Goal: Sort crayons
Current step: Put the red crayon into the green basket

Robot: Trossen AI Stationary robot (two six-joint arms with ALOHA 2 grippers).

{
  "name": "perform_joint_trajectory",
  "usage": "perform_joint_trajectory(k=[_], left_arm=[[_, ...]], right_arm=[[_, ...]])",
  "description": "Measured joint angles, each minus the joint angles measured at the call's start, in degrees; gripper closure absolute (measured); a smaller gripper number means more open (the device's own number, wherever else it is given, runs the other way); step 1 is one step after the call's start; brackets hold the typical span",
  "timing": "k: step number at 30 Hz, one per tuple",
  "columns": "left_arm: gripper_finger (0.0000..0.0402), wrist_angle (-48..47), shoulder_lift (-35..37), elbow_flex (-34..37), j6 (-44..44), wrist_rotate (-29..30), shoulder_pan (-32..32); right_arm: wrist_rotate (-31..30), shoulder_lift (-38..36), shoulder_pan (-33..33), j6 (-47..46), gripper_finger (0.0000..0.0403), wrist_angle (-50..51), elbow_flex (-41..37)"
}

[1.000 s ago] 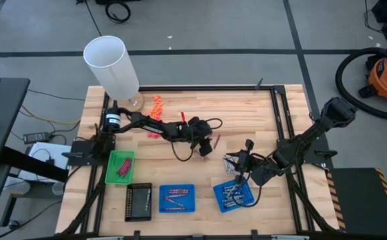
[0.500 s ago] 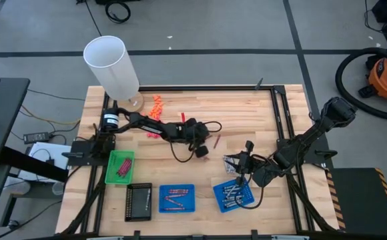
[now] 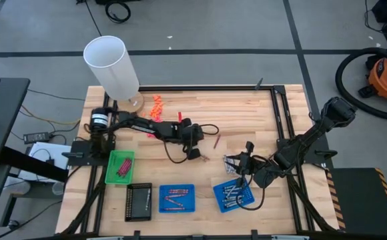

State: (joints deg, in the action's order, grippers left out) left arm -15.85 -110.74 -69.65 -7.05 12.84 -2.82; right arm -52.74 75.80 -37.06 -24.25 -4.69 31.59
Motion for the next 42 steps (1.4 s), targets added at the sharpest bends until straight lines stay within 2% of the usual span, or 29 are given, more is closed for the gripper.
perform_joint_trajectory(k=[5,9,15,26,33,42], left_arm=[[0.0378,-8.57,4.27,-0.01,-1.34,3.39,3.35],[0.0376,-19.29,8.19,-0.09,-5.92,7.61,6.94],[0.0375,-34.3,12.77,-0.11,-16.8,14.84,13.84],[0.0374,-58.25,16.12,0.15,-43.08,20.84,29.45],[0.0374,-63.85,18.89,5.0,-55.2,20.71,38.77],[0.0374,-64.85,30.82,14.97,-72.14,18.56,46.58]], right_arm=[[-0.09,-0.01,0.0,-0.02,0.0295,0.0,0.0],[-0.1,-0.01,0.0,-0.2,0.0295,0.0,0.0],[-0.12,-0.01,0.0,-0.17,0.0295,-0.42,0.0],[-0.04,-0.01,-0.01,0.2,0.0295,-2.11,0.02],[0.0,-0.01,0.0,0.76,0.0295,-3.32,0.0],[-0.08,-0.01,0.0,1.12,0.0295,-3.72,0.0]])
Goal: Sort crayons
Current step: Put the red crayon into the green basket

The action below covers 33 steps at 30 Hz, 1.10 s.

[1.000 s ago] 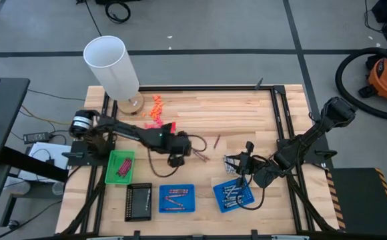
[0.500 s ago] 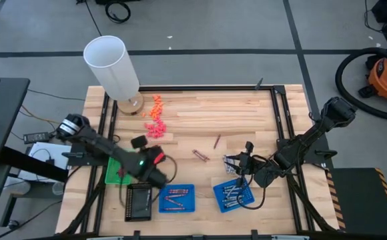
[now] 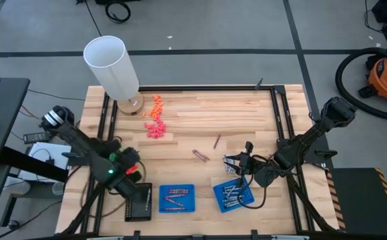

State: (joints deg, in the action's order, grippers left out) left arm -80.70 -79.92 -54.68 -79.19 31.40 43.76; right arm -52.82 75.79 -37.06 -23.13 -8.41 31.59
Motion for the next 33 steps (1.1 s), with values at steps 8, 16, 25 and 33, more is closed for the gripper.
perform_joint_trajectory(k=[8,16,25,33], left_arm=[[0.0374,8.22,9.54,12.54,-10.28,-8.2,3.01],[0.0374,9.42,11.5,13.45,-13.04,-8.78,3.07],[0.0373,9.63,11.5,13.49,-14.21,-17.44,1.76],[0.0305,9.49,11.45,13.44,-13.21,-17.68,-0.5]], right_arm=[[-0.06,0.0,0.09,0.22,0.0295,0.34,0.0],[-0.06,0.0,0.11,0.2,0.0295,0.33,0.0],[-0.06,0.0,0.11,0.22,0.0295,0.33,0.0],[-0.06,0.0,0.11,0.22,0.0295,0.33,0.0]])
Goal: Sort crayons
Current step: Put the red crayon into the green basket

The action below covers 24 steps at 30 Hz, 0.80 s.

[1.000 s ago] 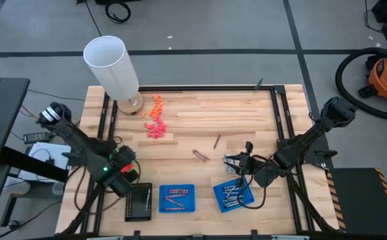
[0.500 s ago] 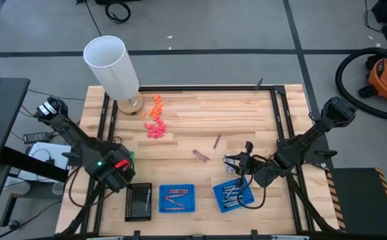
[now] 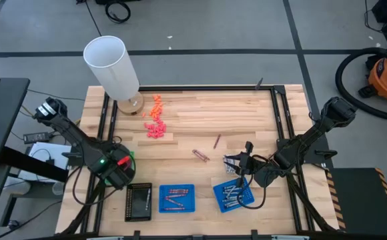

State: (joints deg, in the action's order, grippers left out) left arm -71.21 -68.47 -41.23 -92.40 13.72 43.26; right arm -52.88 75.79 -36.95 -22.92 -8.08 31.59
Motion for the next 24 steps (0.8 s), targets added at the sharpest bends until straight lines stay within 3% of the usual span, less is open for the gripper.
perform_joint_trajectory(k=[4,12,20,24], left_arm=[[0.0273,-0.87,-0.02,-2.24,2.55,5.6,-1.37],[0.0277,3.49,-2.35,-7.4,17.5,18.31,-7.19],[0.0278,23.33,-9.92,-7.56,41.56,18.87,-16.46],[0.0279,33.96,-13.84,-7.56,52.86,15.7,-20.95]], right_arm=[[0.0,0.0,0.0,0.15,0.0295,0.0,0.0],[0.02,0.0,1.06,0.17,0.0295,0.0,0.0],[0.42,0.0,1.49,0.17,0.0295,0.0,0.0],[0.44,0.0,1.49,0.17,0.0295,0.0,0.0]])
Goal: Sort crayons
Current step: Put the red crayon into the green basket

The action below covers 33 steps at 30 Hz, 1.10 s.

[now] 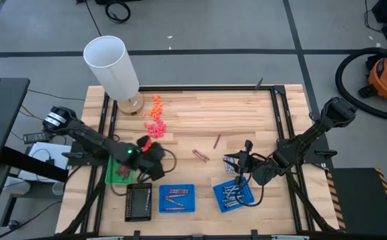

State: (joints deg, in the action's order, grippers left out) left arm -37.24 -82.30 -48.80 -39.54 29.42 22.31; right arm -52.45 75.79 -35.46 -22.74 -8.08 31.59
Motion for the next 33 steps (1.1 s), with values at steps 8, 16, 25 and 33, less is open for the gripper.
perform_joint_trajectory(k=[8,16,25,33], left_arm=[[0.0279,17.63,-7.62,0.0,15.89,-8.37,-8.49],[0.0279,34.35,-13.28,0.0,26.8,-15.62,-13.95],[0.0279,57.96,-18.67,0.0,37.74,-15.85,-16.47],[0.0279,74.27,-28.6,-4.02,34.53,-15.05,-18.94]], right_arm=[[0.03,0.02,0.0,0.24,0.0295,-0.03,0.0],[0.04,0.02,0.0,0.49,0.0295,0.02,0.0],[0.04,0.02,0.29,1.09,0.0295,0.24,0.0],[-1.47,0.02,0.81,0.92,0.0295,0.44,0.0]])
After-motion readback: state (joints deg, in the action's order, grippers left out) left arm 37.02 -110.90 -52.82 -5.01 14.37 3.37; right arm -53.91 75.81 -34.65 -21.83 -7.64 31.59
